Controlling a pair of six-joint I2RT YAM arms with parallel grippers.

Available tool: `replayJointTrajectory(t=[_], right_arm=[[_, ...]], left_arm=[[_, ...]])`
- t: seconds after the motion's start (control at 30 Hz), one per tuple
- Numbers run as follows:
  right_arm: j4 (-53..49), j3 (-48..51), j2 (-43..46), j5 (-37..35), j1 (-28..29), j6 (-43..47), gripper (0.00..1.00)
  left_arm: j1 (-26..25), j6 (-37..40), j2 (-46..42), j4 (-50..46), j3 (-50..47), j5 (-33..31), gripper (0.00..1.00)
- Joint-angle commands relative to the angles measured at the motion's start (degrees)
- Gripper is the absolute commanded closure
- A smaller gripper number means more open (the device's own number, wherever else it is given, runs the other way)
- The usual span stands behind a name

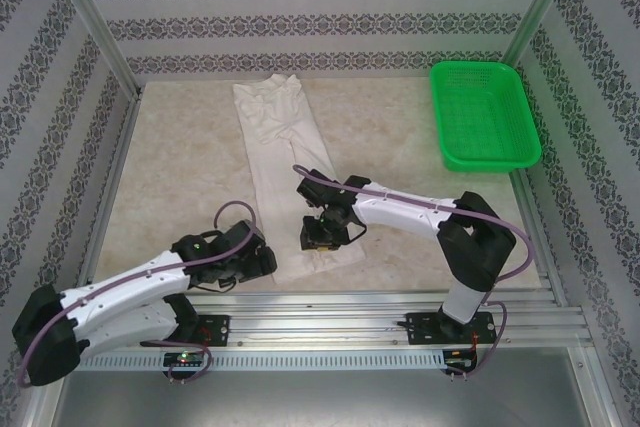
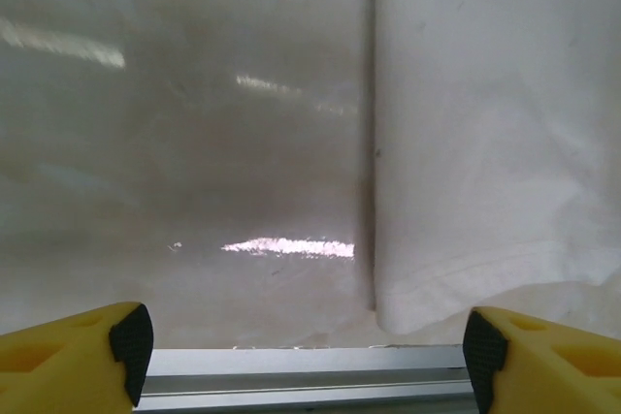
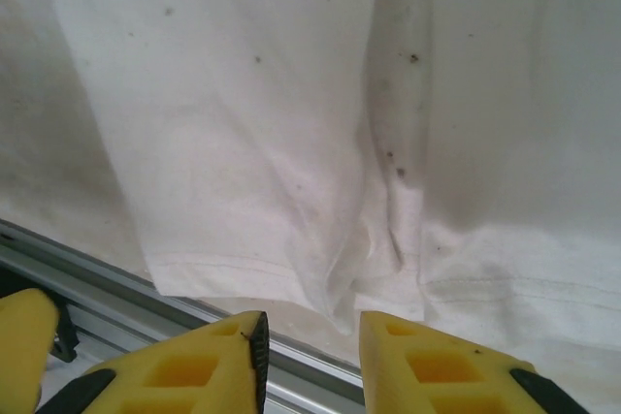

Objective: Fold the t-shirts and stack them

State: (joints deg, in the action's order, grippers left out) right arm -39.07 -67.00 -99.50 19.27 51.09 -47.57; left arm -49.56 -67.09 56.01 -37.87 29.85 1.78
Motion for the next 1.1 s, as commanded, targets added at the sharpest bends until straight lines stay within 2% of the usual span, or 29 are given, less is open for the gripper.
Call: replayJointTrajectory(t=[0.0,0.23,0.47,0.53,0.67,0.93,1.0,1.07], right_arm=[[0.6,1.0,-1.6,2.2,-0.6,1.5,0.69],[2.0,0.8,-3.8,4.2,-0.7,2.6,0.70],[2.8,1.1,-5.7,4.4,-1.0,2.0,0.71],[2.9,1.9,-5.1,3.7,-1.2,1.7,0.71],[3.4,4.8,-1.7,2.8,-2.3,0.5,0.69],[4.2,8.0,1.5,2.5,-3.0,-1.8,0.64],[5.0,9.0,2.9,2.2,-3.3,-2.5,0.64],[5.5,9.4,3.8,2.8,-3.7,-2.8,0.64]], left_arm=[[-2.0,-7.6,1.3,10.5,-1.8,0.5,0.20],[-2.4,-12.5,2.1,21.0,-6.0,-0.2,0.27],[-3.3,-14.3,7.7,25.0,-6.0,1.0,0.33],[-3.3,-14.4,8.9,25.8,-5.9,0.7,0.39],[-3.4,-14.5,10.4,27.8,-5.8,0.8,0.59],[-3.4,-13.4,14.2,30.9,-4.7,1.9,0.85],[-3.4,-13.2,12.8,28.8,-4.4,1.4,0.95],[-3.4,-13.6,9.5,26.1,-5.2,0.2,0.98]])
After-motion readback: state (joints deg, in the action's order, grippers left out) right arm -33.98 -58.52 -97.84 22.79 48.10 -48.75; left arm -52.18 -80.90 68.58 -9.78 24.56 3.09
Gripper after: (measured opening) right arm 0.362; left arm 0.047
